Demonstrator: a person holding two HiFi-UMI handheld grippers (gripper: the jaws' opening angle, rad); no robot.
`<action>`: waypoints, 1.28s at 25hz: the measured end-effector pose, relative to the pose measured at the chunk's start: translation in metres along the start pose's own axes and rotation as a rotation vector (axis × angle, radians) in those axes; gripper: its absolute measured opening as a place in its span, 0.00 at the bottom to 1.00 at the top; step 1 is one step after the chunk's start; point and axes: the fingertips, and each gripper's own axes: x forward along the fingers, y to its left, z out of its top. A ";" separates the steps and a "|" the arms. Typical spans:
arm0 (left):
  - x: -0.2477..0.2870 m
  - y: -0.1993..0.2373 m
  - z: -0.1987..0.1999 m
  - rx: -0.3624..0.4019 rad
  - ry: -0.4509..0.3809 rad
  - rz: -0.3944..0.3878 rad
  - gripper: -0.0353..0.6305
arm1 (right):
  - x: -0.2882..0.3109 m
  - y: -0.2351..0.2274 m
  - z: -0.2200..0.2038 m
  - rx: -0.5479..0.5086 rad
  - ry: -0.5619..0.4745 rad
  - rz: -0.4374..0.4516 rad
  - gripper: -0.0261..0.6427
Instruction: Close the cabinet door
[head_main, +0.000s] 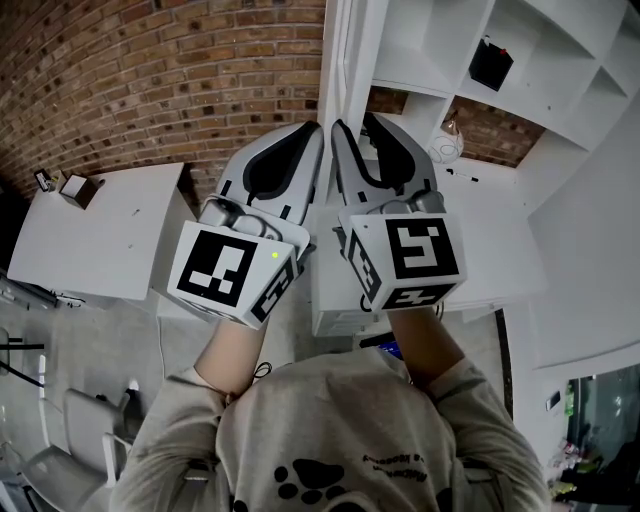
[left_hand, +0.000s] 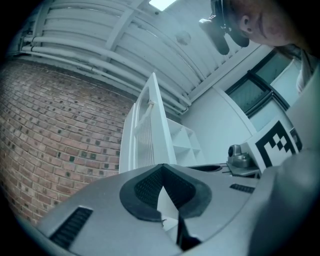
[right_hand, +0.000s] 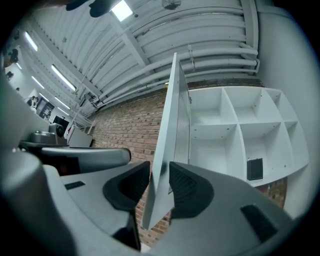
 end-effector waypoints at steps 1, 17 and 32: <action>0.000 0.000 -0.001 -0.002 0.000 -0.002 0.06 | 0.001 0.000 -0.001 -0.001 0.002 -0.005 0.21; 0.010 -0.005 -0.017 -0.023 0.011 -0.037 0.06 | 0.001 -0.004 -0.002 -0.063 -0.003 -0.039 0.22; 0.031 -0.029 -0.029 -0.035 0.027 -0.102 0.06 | -0.016 -0.045 -0.007 -0.026 0.013 -0.088 0.19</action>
